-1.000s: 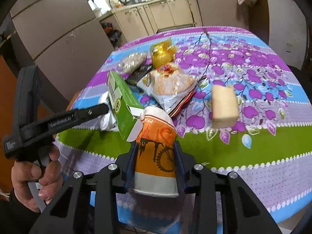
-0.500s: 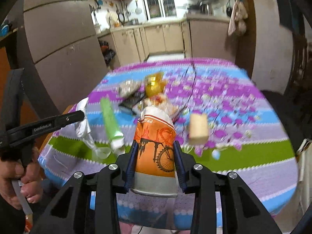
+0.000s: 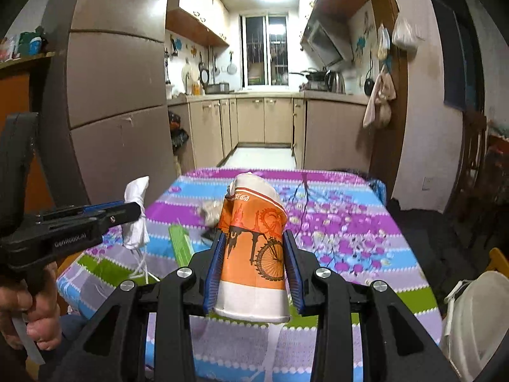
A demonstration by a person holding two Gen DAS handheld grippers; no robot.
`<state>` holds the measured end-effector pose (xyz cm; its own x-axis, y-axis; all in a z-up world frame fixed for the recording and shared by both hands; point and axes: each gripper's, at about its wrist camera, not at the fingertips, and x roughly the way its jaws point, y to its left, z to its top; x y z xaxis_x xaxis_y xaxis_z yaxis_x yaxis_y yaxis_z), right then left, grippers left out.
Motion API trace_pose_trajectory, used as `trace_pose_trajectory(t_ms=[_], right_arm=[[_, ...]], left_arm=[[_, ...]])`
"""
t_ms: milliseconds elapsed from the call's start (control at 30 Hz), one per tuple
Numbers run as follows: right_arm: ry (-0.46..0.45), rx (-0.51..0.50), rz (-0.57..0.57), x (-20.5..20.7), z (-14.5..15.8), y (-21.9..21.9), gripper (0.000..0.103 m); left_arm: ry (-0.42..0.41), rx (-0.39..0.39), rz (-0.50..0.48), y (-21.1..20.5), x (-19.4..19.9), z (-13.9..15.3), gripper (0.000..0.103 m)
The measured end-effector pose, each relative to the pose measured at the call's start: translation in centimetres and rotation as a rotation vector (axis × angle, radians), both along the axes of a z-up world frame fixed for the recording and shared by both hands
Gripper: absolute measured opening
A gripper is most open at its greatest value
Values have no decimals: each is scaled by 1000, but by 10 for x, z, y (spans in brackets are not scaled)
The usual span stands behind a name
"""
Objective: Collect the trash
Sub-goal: 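Lift the tissue and orange cup off the table toward the bucket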
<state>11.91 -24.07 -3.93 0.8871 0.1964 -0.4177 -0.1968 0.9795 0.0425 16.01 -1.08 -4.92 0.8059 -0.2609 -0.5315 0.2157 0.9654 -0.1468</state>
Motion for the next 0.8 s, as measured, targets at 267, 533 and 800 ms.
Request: trace_pose_trajectory(t_ms=[267,533,800], right_arm=[[-45,-11,-35,-11,21,-13,37],[-63,-14,-89,-21,32,-39,37],[-76,-22,-146,-34,44,-74,37]], left_arm=[[-42,11,-70,-31,-9,18,26],[-71,25,-122,-59,-14,28,26],[-90,30,-178,-86,-15,35,26]])
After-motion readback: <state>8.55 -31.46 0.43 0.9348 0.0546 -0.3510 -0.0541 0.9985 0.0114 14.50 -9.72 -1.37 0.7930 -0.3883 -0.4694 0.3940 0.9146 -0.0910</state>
